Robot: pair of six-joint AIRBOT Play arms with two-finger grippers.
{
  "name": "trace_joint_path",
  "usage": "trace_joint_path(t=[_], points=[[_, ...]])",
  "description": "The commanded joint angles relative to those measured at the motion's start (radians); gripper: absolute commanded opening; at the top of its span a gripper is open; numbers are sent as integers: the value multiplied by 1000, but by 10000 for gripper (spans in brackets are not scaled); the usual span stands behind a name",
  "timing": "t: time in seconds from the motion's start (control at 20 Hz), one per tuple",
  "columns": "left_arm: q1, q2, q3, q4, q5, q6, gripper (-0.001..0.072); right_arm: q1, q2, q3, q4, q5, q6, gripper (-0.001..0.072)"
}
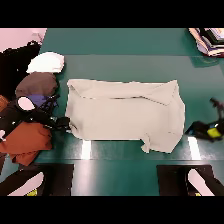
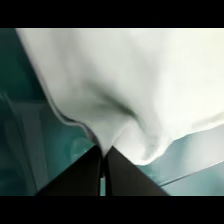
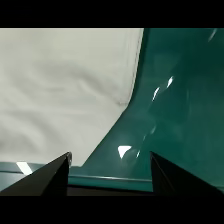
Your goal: Fold the shirts.
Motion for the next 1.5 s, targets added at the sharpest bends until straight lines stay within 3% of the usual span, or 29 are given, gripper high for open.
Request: trace_joint_path(t=[0.0, 0.05, 0.4, 0.55, 0.65, 0.7, 0.9, 1.1, 1.2, 1.3, 1.45], points=[[0, 1, 17, -35, 13, 13, 25, -27, 52, -246, 103, -66, 0, 479], [0, 1, 17, -35, 14, 14, 25, -17, 42, -246, 124, -70, 0, 449], [0, 1, 17, -34, 5, 14, 24, 166, -171, -138, 116, -125, 29, 445], [0, 1, 17, -33, 3, 24, 24, 247, -214, -129, 89, -143, 35, 275], [0, 1, 19, -29, -2, 32, 23, 286, -201, -129, 59, -148, 35, 65], [0, 2, 27, -16, -17, 32, 23, 298, -176, -129, 35, -145, 35, 17], [0, 145, 34, 30, -84, -4, 22, 302, -5, -77, -37, 8, 35, 12], [-34, 354, 34, 26, -307, -82, 23, 302, 222, 33, -82, 160, 41, 12], [-88, 424, 34, 0, -350, -126, 23, 302, 299, 93, -80, 191, 54, 12], [-121, 428, 54, -16, -325, -126, 22, 302, 296, 171, -76, 179, 54, 11], [-123, 347, 126, 51, -158, -95, 23, 302, 151, 305, -77, 107, 53, 11]])
